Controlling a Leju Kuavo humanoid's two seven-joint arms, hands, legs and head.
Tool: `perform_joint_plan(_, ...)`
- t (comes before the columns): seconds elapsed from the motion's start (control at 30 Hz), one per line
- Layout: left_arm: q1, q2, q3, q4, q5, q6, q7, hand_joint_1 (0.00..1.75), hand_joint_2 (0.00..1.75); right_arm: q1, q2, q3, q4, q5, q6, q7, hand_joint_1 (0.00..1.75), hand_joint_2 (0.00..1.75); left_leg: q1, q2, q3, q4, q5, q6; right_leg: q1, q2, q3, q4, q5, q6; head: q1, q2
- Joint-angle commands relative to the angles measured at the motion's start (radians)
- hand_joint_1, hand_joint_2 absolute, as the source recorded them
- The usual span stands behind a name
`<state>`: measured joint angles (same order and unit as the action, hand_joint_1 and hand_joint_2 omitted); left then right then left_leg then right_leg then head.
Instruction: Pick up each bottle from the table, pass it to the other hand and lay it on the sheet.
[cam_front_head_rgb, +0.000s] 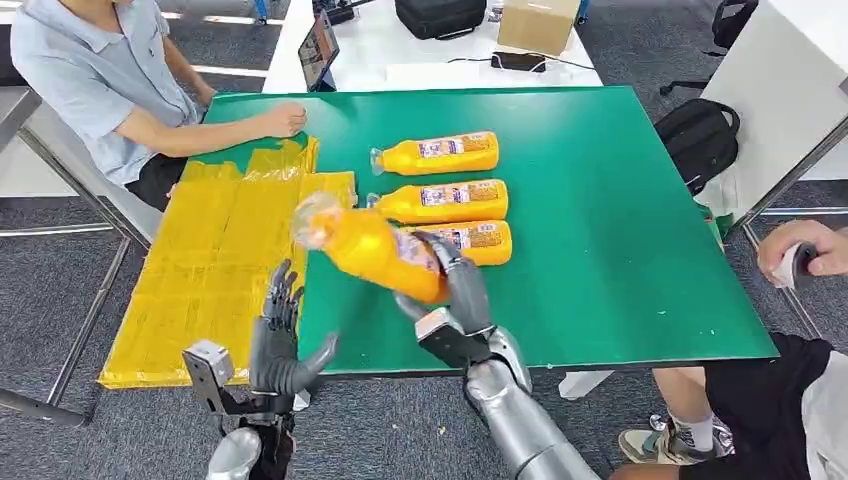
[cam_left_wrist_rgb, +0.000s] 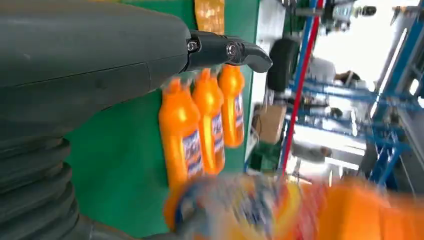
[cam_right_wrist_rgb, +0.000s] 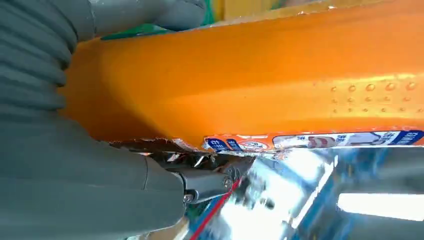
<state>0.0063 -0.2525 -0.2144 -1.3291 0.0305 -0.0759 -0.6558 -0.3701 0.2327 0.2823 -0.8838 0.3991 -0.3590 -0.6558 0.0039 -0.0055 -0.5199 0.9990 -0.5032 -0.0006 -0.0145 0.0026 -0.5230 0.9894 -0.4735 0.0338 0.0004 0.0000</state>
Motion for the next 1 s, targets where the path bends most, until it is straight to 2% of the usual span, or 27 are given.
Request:
perform_joint_plan(0.03,-0.011,0.027,-0.034,0.031,-0.004,-0.019,-0.002,0.0,1.75,-0.155,0.03,0.053,0.302,0.031,-0.002,0.004,1.75,1.75,0.0,0.001,-0.001,0.0,0.001,0.0,0.0,0.0,-0.001,0.0,0.001,-0.001,0.0,0.0)
perform_joint_plan(0.23,-0.101,-0.004,-0.016,0.15,0.024,-0.011,0.043,0.0,1.75,-0.173,0.089,0.156,0.352,0.149,-0.058,-0.006,1.75,1.75,0.0,0.001,-0.001,0.0,0.001,0.0,0.0,0.0,-0.001,0.001,0.001,-0.001,0.0,0.0)
perform_joint_plan(0.33,-0.139,-0.014,-0.003,0.182,0.06,-0.03,0.058,0.0,1.75,-0.144,0.116,0.194,0.318,0.16,-0.085,-0.033,1.75,1.75,0.001,0.0,-0.001,0.001,0.001,0.0,0.001,-0.001,-0.002,0.001,0.001,-0.001,0.0,0.0)
perform_joint_plan(0.57,-0.185,-0.016,-0.014,0.243,0.072,-0.029,0.078,0.0,1.75,-0.109,0.103,0.3,0.205,0.125,-0.125,-0.042,1.75,1.75,0.0,-0.002,-0.002,0.0,0.002,0.0,0.001,-0.002,-0.001,0.0,0.001,-0.001,0.0,0.0)
perform_joint_plan(0.77,-0.211,-0.02,-0.003,0.261,0.11,-0.036,0.061,0.0,1.75,-0.117,0.109,0.329,0.231,0.07,-0.068,-0.042,1.75,1.75,0.001,-0.001,-0.002,0.001,0.002,0.0,0.001,-0.002,-0.002,0.0,0.001,-0.001,0.0,0.0)
perform_joint_plan(0.93,-0.191,-0.021,0.01,0.157,0.143,-0.038,0.032,0.0,1.75,-0.126,0.116,0.342,0.314,0.036,0.004,-0.039,1.75,1.75,0.001,-0.002,-0.003,0.001,0.002,0.0,0.002,-0.003,-0.002,0.0,0.001,-0.002,0.0,0.0)
perform_joint_plan(0.97,-0.185,-0.026,0.02,0.136,0.153,-0.032,0.014,0.0,1.75,-0.134,0.116,0.356,0.339,0.037,0.032,-0.006,1.75,1.75,0.001,-0.001,-0.002,0.001,0.001,0.0,0.001,-0.001,-0.001,0.0,0.001,-0.001,0.0,0.0)
perform_joint_plan(1.0,-0.179,-0.023,0.023,0.103,0.156,-0.032,0.018,0.3,1.75,-0.136,0.116,0.363,0.358,0.039,0.035,-0.003,1.75,1.75,0.001,-0.001,-0.002,0.001,0.001,0.0,0.001,-0.001,-0.002,0.001,0.001,-0.001,0.0,0.0)
